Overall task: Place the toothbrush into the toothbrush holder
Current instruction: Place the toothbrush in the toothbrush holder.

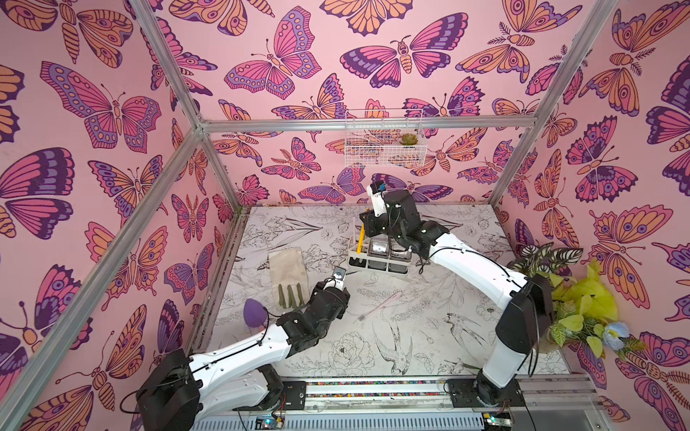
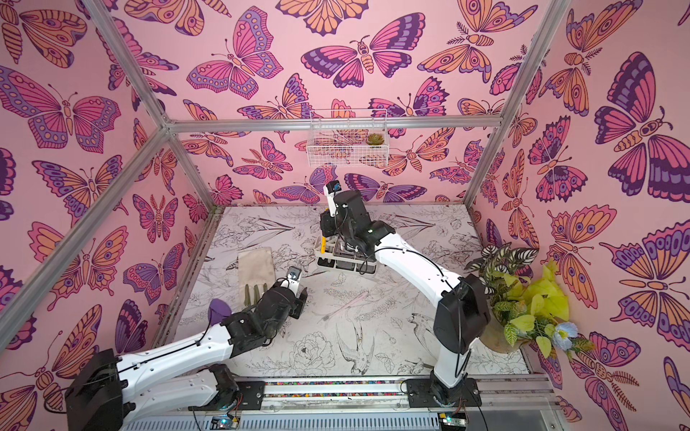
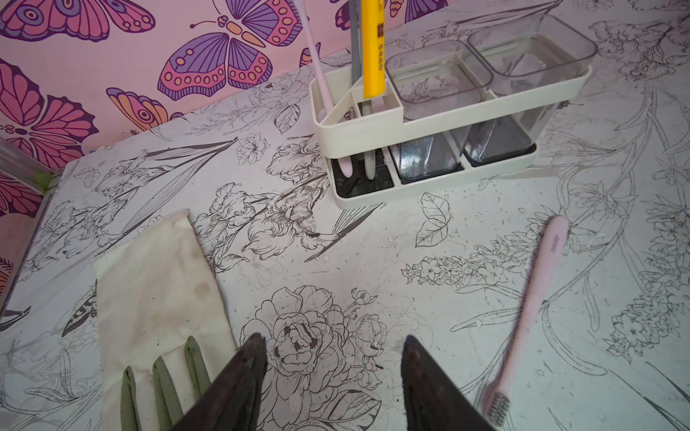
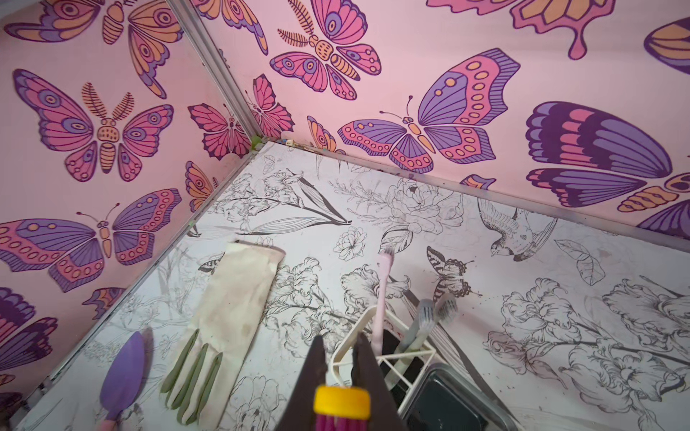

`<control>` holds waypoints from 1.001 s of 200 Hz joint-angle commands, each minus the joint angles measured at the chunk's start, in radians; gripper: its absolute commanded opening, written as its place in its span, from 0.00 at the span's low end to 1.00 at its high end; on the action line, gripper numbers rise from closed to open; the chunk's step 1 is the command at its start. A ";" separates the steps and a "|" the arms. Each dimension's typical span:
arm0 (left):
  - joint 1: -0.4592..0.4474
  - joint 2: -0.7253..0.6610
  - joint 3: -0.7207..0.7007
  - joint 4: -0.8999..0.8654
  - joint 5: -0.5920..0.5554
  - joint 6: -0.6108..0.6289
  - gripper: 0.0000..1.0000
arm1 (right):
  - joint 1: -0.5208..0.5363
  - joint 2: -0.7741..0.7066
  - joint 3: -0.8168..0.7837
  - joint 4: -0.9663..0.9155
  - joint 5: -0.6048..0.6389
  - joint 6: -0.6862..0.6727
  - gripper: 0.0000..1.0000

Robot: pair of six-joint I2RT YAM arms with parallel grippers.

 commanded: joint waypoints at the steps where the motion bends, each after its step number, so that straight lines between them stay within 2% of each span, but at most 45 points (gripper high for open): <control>1: 0.017 -0.016 -0.017 -0.003 -0.001 -0.039 0.59 | 0.002 0.042 0.066 0.034 0.039 -0.060 0.00; 30: 0.027 -0.065 -0.052 0.021 -0.013 -0.048 0.59 | 0.002 0.099 0.122 0.043 0.031 -0.092 0.00; 65: 0.038 -0.071 -0.066 0.031 -0.019 -0.055 0.59 | 0.002 0.125 0.116 0.090 0.068 -0.126 0.00; 200: 0.073 -0.006 -0.063 0.046 0.026 -0.074 0.59 | 0.002 0.176 -0.018 0.285 0.117 -0.149 0.00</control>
